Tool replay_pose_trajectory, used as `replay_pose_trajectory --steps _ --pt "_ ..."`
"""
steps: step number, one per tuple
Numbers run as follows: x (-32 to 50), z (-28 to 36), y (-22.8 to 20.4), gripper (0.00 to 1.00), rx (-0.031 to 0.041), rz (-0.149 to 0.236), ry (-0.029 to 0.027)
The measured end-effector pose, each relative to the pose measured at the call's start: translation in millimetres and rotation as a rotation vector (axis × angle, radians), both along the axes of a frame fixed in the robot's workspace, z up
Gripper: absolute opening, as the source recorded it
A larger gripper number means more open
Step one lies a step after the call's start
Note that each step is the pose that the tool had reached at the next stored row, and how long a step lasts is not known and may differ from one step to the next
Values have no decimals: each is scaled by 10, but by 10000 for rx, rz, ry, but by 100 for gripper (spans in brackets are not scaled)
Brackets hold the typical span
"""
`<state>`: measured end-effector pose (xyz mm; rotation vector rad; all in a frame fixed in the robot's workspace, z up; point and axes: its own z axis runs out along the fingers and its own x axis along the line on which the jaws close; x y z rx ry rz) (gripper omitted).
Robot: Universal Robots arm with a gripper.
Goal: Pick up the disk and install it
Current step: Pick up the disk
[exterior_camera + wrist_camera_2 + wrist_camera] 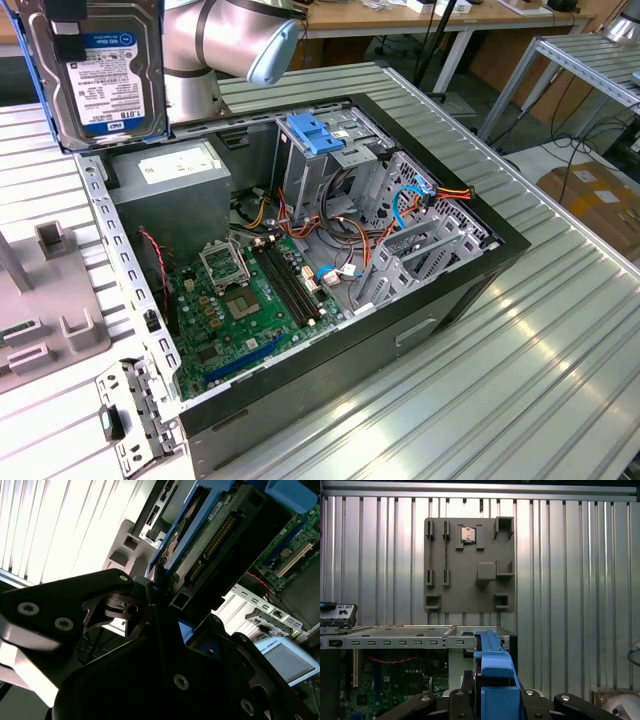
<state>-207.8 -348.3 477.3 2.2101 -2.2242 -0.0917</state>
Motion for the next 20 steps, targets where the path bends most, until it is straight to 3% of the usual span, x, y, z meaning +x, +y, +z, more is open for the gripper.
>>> replay_pose_trajectory --steps 20 --pt "69 -3 -102 37 0 0 0"
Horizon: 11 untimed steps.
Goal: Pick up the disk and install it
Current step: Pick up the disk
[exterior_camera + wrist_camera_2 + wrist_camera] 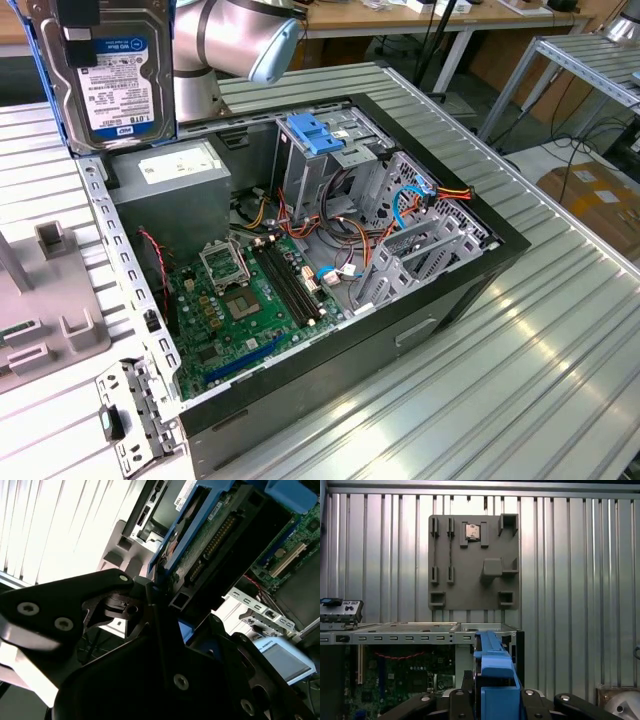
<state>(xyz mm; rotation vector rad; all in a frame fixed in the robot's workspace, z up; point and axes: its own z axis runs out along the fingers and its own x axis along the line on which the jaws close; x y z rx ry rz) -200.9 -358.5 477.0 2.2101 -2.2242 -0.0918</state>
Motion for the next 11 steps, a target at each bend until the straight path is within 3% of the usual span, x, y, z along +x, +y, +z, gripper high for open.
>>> replay_pose_trajectory --steps 11 --pt "39 -2 -59 37 0 0 0"
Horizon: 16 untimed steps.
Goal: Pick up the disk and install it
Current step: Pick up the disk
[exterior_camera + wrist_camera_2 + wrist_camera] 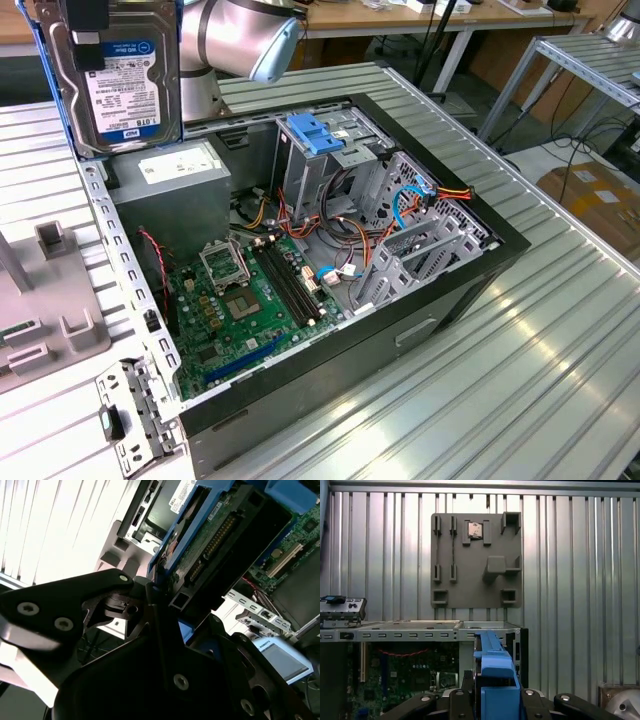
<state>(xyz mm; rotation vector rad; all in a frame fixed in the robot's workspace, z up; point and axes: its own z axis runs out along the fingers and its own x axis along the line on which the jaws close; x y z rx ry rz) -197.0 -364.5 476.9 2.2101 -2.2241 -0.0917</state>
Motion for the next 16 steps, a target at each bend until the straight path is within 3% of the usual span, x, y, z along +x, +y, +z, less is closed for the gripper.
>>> replay_pose_trajectory --steps 16 --pt "35 -2 -89 37 0 -1 0"
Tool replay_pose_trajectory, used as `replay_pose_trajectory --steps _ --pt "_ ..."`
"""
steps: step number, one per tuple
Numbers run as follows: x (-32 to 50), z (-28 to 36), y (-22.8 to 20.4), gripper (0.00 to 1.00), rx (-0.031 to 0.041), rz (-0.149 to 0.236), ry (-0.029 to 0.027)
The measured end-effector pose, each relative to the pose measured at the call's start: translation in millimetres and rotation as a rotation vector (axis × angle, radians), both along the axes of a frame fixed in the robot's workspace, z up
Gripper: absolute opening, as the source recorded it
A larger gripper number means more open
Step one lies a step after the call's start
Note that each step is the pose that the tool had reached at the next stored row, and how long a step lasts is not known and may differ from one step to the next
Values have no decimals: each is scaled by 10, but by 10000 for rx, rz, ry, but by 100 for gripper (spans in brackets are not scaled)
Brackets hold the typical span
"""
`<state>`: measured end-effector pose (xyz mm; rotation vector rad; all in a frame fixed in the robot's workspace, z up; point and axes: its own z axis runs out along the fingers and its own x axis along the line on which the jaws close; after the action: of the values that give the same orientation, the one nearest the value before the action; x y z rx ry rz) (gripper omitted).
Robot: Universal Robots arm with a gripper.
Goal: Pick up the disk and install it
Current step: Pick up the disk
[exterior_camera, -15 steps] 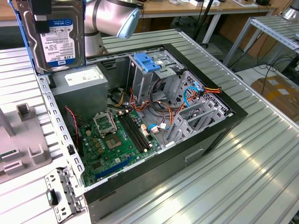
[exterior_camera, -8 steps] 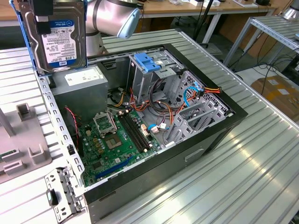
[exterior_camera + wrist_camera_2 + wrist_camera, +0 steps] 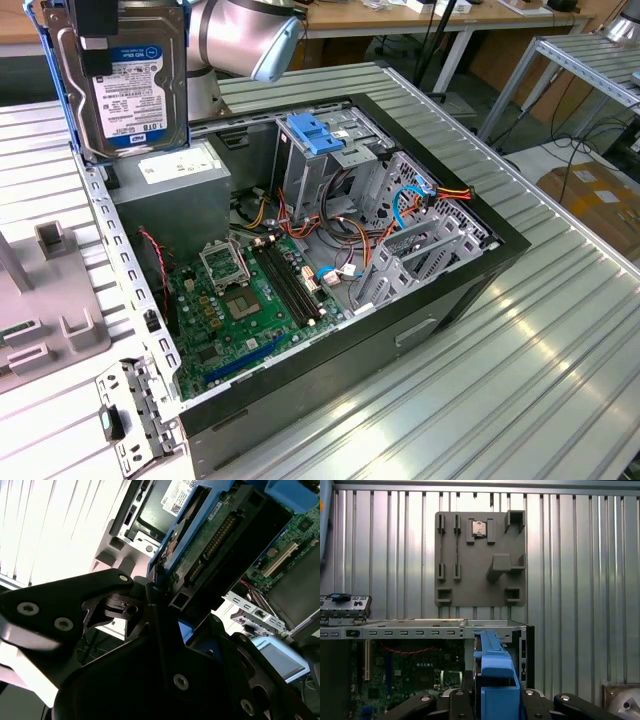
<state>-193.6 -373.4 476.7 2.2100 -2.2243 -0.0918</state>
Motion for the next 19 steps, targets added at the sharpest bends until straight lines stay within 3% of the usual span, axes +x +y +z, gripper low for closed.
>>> replay_pose_trajectory --steps 19 --pt "40 -1 -91 37 0 0 1"
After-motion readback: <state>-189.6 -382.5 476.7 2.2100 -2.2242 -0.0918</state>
